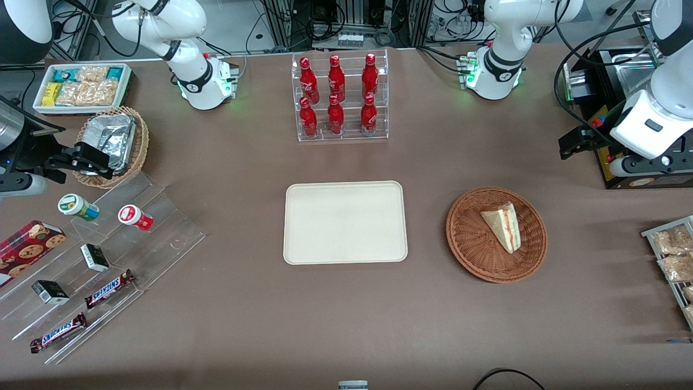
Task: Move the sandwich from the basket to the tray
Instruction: 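Move the left gripper toward the wicker basket holding the sandwich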
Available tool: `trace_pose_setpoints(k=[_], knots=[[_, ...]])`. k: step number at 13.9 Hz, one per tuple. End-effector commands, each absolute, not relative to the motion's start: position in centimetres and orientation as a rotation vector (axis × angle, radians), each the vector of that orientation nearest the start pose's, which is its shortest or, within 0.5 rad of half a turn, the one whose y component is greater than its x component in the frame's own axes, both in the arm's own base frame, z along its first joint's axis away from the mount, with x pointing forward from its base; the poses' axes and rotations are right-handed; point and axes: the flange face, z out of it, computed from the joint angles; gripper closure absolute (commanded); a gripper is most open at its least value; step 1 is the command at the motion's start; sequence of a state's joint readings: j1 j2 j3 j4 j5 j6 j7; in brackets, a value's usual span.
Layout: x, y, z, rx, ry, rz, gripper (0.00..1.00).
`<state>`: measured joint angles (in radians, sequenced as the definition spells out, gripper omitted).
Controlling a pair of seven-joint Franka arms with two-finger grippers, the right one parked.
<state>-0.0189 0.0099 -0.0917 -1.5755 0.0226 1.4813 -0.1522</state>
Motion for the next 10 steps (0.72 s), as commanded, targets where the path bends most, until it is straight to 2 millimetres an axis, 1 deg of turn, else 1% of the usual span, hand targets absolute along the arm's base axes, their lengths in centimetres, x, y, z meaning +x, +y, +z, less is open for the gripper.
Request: trace_pose_setpoints(k=[1,10], knots=[[54.69,-5.56,61.71,-3.105,-0.038,0.138,0.0],[54.52,-5.47,61.46,-3.103,-0.045,0.149,0.0]])
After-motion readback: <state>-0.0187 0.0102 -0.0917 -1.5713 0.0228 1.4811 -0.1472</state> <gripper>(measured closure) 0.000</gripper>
